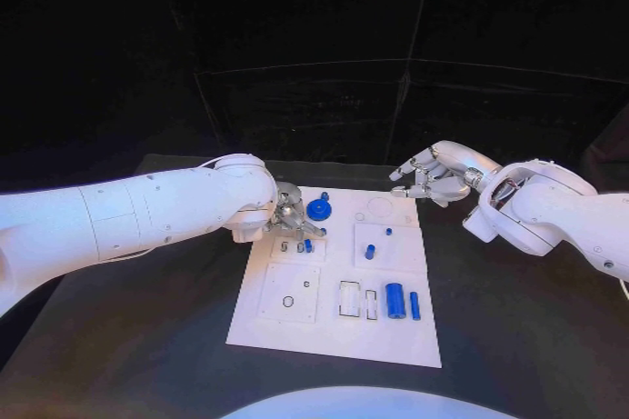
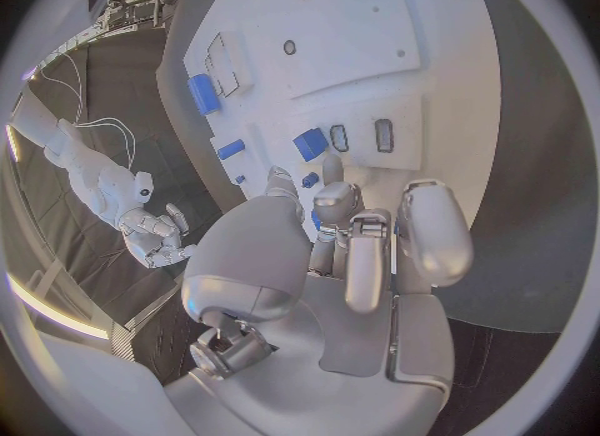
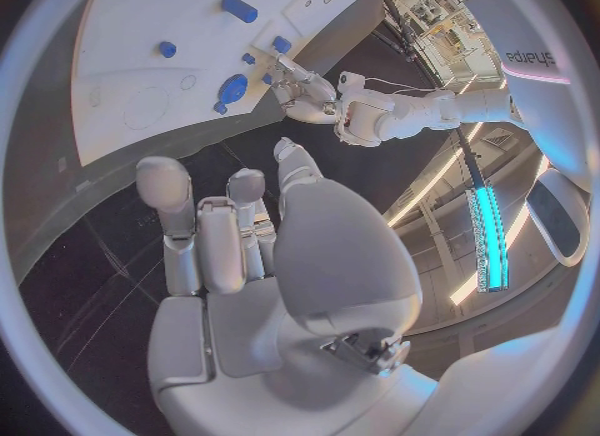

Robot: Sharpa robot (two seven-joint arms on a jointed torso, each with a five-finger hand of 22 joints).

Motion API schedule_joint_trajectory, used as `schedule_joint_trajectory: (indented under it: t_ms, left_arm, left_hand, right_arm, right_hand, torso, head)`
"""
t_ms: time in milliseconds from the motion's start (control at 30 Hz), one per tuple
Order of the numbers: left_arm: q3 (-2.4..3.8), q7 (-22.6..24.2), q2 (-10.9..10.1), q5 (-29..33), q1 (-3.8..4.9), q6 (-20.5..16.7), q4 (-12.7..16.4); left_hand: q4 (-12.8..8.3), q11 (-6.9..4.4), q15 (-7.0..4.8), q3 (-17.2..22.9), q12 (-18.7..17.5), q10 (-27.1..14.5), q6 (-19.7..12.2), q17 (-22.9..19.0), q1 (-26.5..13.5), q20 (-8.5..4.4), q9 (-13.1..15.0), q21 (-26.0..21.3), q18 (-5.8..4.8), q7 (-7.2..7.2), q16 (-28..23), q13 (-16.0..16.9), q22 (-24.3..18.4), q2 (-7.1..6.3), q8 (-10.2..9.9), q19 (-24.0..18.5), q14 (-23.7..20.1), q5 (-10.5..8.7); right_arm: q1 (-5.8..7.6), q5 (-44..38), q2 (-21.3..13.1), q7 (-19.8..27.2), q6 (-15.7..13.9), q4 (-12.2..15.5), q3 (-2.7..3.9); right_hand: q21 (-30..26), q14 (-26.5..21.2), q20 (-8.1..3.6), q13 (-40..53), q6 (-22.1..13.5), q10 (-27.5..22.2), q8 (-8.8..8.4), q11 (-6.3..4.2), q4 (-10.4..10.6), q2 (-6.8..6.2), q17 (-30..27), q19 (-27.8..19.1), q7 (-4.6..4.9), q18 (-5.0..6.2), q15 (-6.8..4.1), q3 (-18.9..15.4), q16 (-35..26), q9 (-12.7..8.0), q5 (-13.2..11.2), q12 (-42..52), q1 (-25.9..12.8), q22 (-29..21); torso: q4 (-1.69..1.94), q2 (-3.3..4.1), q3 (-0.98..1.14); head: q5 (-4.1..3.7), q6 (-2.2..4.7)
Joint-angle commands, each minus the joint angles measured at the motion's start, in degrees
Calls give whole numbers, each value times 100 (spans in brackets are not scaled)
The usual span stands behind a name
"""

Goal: Assemble the parts on the task board

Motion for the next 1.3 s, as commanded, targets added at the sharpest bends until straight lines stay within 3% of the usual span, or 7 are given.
schedule_joint_trajectory:
  t_ms: [33,1300]
  left_arm:
    - [-3,-59,41,-41,11,142,-33]
    - [-58,-86,262,-41,9,442,-195]
  left_hand:
    - [-20,-18,-46,-21,8,-31,-37,1507,15,-17,13,26,-107,9,18,-5,14,63,33,-16,604,5]
    - [-238,-14,-39,66,32,-31,-141,1507,313,0,193,84,-104,12,18,48,96,127,159,-67,604,7]
  right_arm:
    - [12,-65,12,23,18,3,4]
    - [11,-66,86,15,15,-55,3]
  right_hand:
    - [-26,246,-10,-9,10,1,19,-31,-8,-12,-9,-43,-16,105,-41,-38,-34,0,41,-41,62,-10]
    - [-49,245,-15,-27,16,3,25,-36,-12,10,-27,-42,-19,107,-46,-25,-56,1,157,-56,110,-37]
  torso:
    - [2,3,-1]
    - [5,16,-3]
  head:
    - [8,-13]
    - [-15,-103]
